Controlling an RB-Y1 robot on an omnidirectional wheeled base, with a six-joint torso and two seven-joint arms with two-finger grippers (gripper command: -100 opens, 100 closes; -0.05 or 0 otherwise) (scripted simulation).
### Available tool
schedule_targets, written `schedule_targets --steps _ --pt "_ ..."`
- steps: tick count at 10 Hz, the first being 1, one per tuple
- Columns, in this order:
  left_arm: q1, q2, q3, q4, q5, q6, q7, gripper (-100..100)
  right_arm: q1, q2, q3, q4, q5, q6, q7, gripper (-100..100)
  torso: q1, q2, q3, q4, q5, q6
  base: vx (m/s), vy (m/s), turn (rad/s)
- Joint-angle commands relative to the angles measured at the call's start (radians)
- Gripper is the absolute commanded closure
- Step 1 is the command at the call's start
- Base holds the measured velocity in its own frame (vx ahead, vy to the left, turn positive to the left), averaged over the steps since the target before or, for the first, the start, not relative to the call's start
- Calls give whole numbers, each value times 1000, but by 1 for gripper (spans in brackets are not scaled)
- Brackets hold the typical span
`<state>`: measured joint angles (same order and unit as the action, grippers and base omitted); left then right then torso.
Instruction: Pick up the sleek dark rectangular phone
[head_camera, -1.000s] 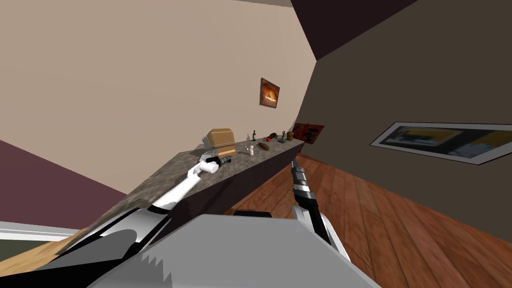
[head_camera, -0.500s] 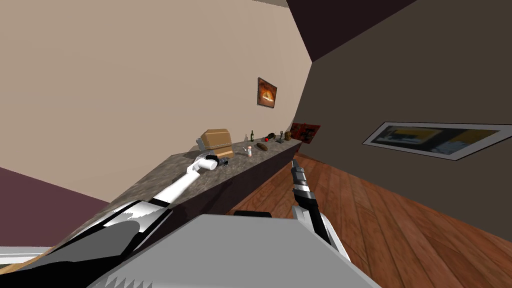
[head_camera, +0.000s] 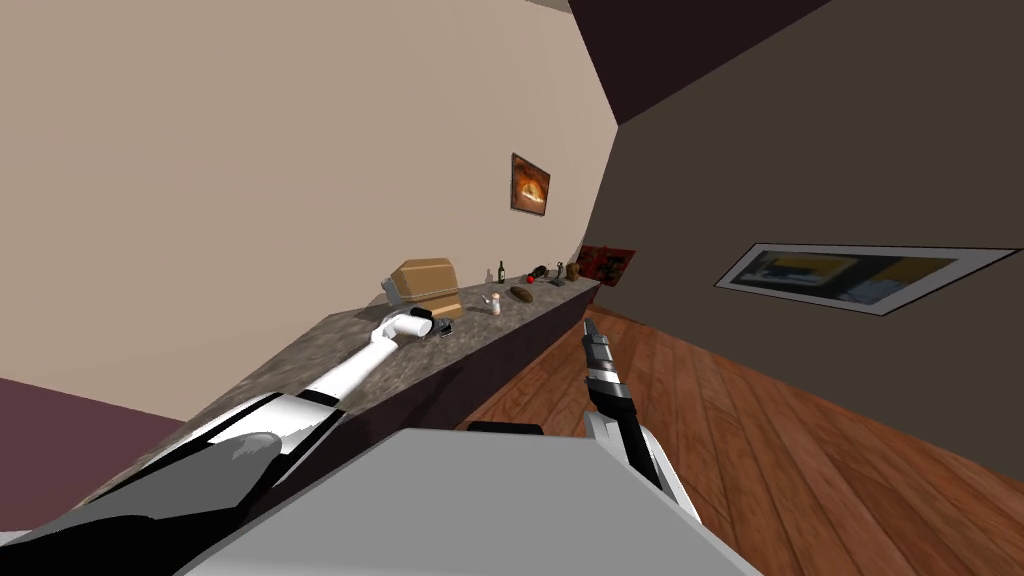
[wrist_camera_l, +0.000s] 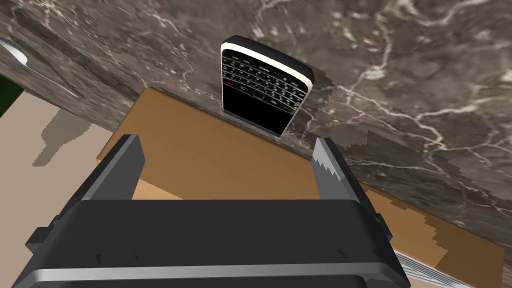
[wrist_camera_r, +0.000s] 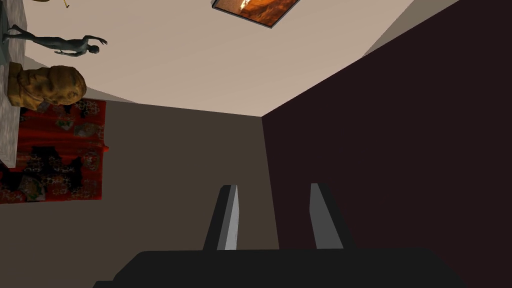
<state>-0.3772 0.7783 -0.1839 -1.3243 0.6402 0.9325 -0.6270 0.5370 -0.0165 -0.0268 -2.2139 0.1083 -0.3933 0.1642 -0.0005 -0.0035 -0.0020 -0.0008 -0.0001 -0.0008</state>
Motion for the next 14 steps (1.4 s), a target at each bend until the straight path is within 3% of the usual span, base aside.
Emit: schedule_targets --steps 1,2,5,11,12,14 --pt "-9 6 -2 9 3 50 -5 -100 0 0 0 0 0 0 0 0 0 0 0 0 0 0 55 -5 -47" --pt "-9 6 -2 9 3 58 -5 -100 0 0 0 0 0 0 0 0 0 0 0 0 0 0 23 -2 2" --pt "-44 30 -9 77 35 151 -42 -100 0 0 0 0 0 0 0 0 0 1 0 0 0 0 52 -10 -67" --pt "-85 60 -19 163 75 312 -89 -100 0 0 0 0 0 0 0 0 0 1 0 0 0 0 51 -6 -54" --pt "-85 60 -19 163 75 315 -89 -100 0 0 0 0 0 0 0 0 -1 1 0 0 0 0 42 -10 -37" --pt "-105 76 -25 207 97 381 -113 -100 0 0 0 0 0 0 0 0 0 1 1 0 0 0 55 2 -81"
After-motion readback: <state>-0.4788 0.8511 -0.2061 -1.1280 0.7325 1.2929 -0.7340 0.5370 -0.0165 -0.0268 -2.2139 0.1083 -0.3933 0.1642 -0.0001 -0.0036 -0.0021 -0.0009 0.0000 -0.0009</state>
